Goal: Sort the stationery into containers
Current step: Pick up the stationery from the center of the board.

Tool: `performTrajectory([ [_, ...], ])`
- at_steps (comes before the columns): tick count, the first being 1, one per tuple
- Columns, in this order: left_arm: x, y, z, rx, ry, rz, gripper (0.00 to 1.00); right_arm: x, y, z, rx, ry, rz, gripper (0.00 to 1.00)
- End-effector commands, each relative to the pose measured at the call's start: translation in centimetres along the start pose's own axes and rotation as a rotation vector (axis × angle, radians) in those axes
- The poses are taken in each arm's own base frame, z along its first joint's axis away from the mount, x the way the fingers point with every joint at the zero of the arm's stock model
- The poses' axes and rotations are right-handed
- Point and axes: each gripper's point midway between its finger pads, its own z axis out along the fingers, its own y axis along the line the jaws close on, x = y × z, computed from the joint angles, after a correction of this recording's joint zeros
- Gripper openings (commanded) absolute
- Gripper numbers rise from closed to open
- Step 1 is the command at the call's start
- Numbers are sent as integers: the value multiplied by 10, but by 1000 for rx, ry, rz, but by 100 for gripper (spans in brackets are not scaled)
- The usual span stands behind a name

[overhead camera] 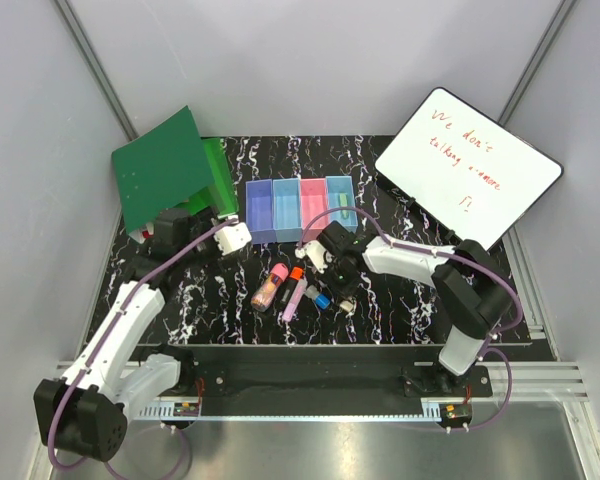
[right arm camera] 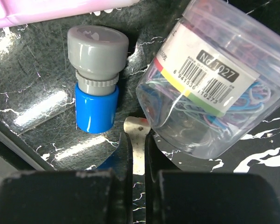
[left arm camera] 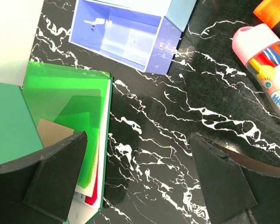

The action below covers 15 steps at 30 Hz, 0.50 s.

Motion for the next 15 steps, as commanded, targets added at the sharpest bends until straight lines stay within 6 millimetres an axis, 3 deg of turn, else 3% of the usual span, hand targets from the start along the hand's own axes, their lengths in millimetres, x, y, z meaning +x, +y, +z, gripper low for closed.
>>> performTrajectory([
  [1, -26, 23, -6, -69, -76, 31, 99, 8, -7, 5, 67, 12, -25, 0],
  [7, -26, 21, -8, -69, -80, 29, 99, 9, -8, -12, 88, 15, -53, 0],
  [15, -28, 21, -8, -67, -87, 3, 99, -1, -2, -57, 97, -50, -104, 0],
])
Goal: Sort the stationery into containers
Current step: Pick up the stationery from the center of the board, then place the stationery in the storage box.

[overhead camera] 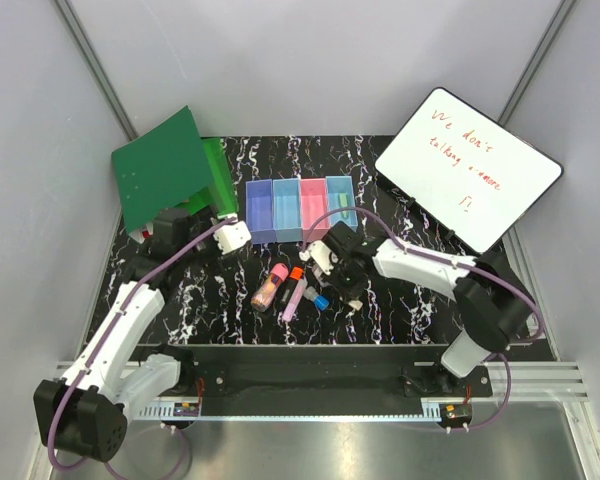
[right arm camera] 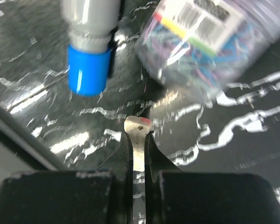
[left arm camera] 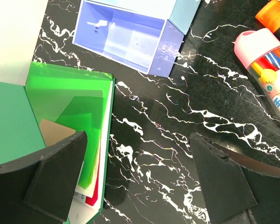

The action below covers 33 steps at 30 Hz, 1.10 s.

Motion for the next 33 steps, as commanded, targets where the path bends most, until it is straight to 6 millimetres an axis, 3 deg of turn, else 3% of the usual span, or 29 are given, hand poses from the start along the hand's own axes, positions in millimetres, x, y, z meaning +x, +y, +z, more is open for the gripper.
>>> performTrajectory([
  [1, -26, 18, -7, -55, -79, 8, 99, -16, -2, -45, 40, -96, -50, 0],
  [6, -21, 13, -3, -40, -67, -69, 99, -48, -26, -81, 179, -197, -92, 0],
  [10, -16, 11, 5, -17, -28, -159, 99, -79, -77, -98, 380, -272, -64, 0],
  [11, -16, 13, 6, -17, -24, -171, 99, -96, -94, -109, 446, -323, -43, 0],
  [15, -22, 9, 5, 25, -31, -197, 99, -121, -154, -119, 554, -372, 62, 0],
  [16, -23, 7, 6, 41, -31, -203, 99, -126, -176, -118, 577, -366, 89, 0],
  [19, -23, 9, 7, 64, 5, -254, 99, -142, -210, -110, 581, -373, 124, 0],
  [22, -26, 15, 9, 69, 21, -276, 99, -161, -229, -99, 572, -387, 122, 0],
  [28, -27, 20, 13, 74, 41, -293, 99, -192, -248, -67, 534, -409, 121, 0],
  [33, -27, 20, 11, 84, 48, -271, 99, -198, -258, -46, 529, -397, 134, 0],
])
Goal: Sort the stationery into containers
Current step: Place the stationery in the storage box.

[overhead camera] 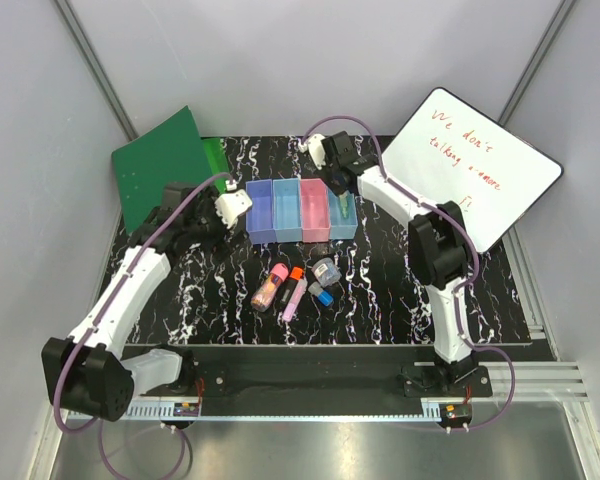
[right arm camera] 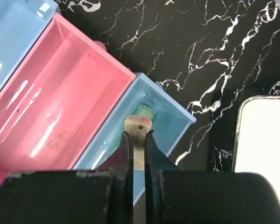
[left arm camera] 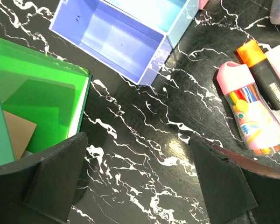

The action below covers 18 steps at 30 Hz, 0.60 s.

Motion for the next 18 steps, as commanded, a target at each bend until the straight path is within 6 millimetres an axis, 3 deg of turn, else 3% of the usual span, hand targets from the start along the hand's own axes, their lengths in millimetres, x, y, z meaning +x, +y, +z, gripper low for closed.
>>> performTrajectory([
  [1, -17, 5, -8, -6, -29, 26, 99, -22, -1, 8, -2, -62, 9, 0],
  [9, -24, 2, -10, 32, -47, 61, 99, 2, 8, 17, -17, -21, 5, 0],
  [12, -28, 1, -9, 42, -54, 48, 99, 4, 9, 18, -18, -19, -6, 14],
  [18, -29, 3, -9, 40, -52, 54, 99, 4, 7, 17, -13, -21, 0, 19],
])
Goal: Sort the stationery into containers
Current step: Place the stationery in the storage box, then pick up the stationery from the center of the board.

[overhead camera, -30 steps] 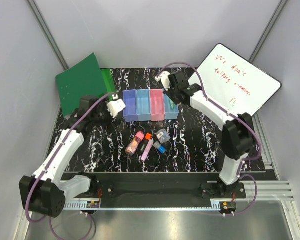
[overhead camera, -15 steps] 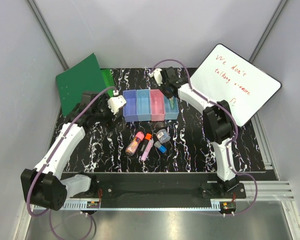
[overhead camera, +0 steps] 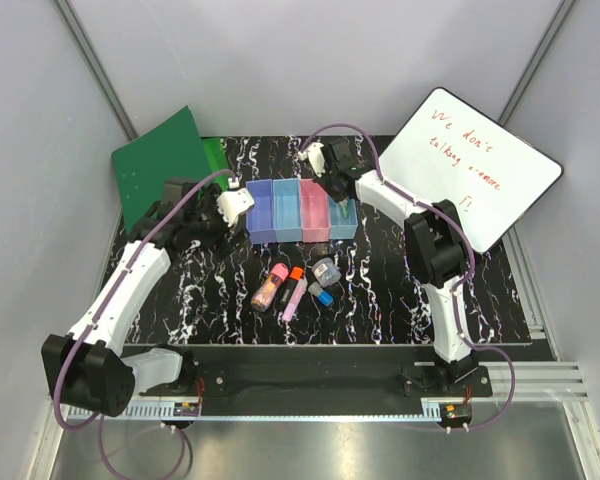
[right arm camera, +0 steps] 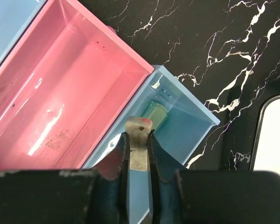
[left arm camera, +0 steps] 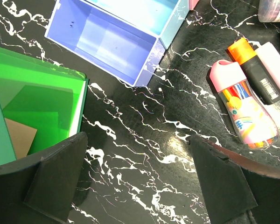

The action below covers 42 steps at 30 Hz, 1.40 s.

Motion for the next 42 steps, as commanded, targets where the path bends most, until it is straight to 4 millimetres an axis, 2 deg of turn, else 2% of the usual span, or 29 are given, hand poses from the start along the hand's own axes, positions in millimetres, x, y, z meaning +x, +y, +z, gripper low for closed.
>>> performTrajectory([
  [1, -21, 6, -5, -3, -57, 27, 99, -16, -6, -5, 17, -57, 10, 23],
  [3, -21, 6, -5, -3, -56, 27, 99, -15, -7, -7, 21, -55, 12, 24],
  [6, -20, 5, -6, -5, -57, 28, 99, -15, -8, -9, 25, -56, 9, 30],
  [10, -19, 5, -6, -4, -55, 25, 99, -15, -10, -13, 31, -59, 4, 28],
  [14, -20, 4, -5, 0, -56, 12, 99, -18, -12, -16, 41, -67, 1, 48],
  [20, -15, 14, 7, -12, -12, -127, 99, -20, -19, -23, 69, -74, -3, 53],
  [25, -21, 5, 9, 55, -45, -181, 99, -26, -27, -38, 99, -94, -6, 53],
  [30, -22, 2, 15, 90, -37, -176, 99, -42, -44, -76, 159, -150, 12, 51],
  [31, -23, 0, 17, 96, -34, -166, 99, -46, -49, -90, 176, -169, 18, 50],
  [33, -24, -5, 18, 107, -23, -157, 99, -48, -56, -105, 205, -183, 25, 50],
  [34, -27, -15, 23, 123, -13, -154, 99, -51, -60, -121, 217, -206, 32, 51],
  [36, -18, -18, 30, 59, 71, -168, 98, -54, -65, -137, 239, -223, 33, 52],
  [37, -16, -31, 39, 73, 109, -156, 98, -56, -69, -150, 253, -243, 32, 52],
  [39, -6, -32, 45, 15, 184, -199, 96, -56, -76, -164, 282, -253, 35, 53],
  [42, 3, -46, 53, 48, 257, -242, 98, -54, -83, -186, 317, -271, 40, 53],
])
